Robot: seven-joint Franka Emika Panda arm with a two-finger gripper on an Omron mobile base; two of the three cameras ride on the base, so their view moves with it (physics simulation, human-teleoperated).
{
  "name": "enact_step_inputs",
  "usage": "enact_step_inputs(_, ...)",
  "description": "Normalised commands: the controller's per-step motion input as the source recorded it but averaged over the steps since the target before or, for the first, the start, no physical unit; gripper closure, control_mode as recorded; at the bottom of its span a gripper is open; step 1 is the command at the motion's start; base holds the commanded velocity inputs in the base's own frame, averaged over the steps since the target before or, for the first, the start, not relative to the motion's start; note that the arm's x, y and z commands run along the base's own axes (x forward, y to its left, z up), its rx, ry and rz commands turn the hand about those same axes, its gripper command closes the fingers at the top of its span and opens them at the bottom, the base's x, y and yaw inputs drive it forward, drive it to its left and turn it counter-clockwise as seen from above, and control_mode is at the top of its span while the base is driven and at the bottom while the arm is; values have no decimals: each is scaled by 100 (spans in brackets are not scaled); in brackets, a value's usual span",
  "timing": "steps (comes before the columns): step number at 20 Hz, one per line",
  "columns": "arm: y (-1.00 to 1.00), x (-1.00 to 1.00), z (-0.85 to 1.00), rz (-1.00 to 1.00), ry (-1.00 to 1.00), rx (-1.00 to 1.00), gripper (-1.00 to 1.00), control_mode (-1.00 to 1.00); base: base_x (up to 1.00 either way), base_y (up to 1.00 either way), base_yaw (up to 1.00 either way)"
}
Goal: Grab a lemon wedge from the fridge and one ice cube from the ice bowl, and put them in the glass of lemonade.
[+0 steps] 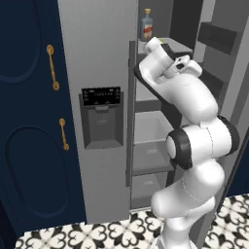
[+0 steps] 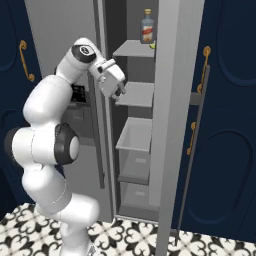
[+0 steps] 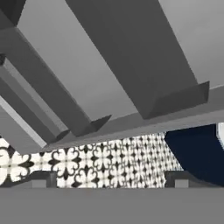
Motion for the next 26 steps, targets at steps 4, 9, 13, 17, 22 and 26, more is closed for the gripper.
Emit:
enact_step_inputs(4,55,-41,0,13,-41,27,-100,-100,0,0,0)
enact_step_inputs(9,23,-66,0,29,-34,37,-100,-100,0,0,0)
enact_step_inputs(13,26,-95,24,35,-31,24,-100,-100,0,0,0)
enact_step_inputs(17,28,-100,49,20,-31,9,-100,-100,0,0,0)
enact_step_inputs(22,16,-100,53,12,-37,8,-100,-100,0,0,0)
enact_step_inputs(26,6,-48,17,5,-15,2,-100,-100,0,0,0)
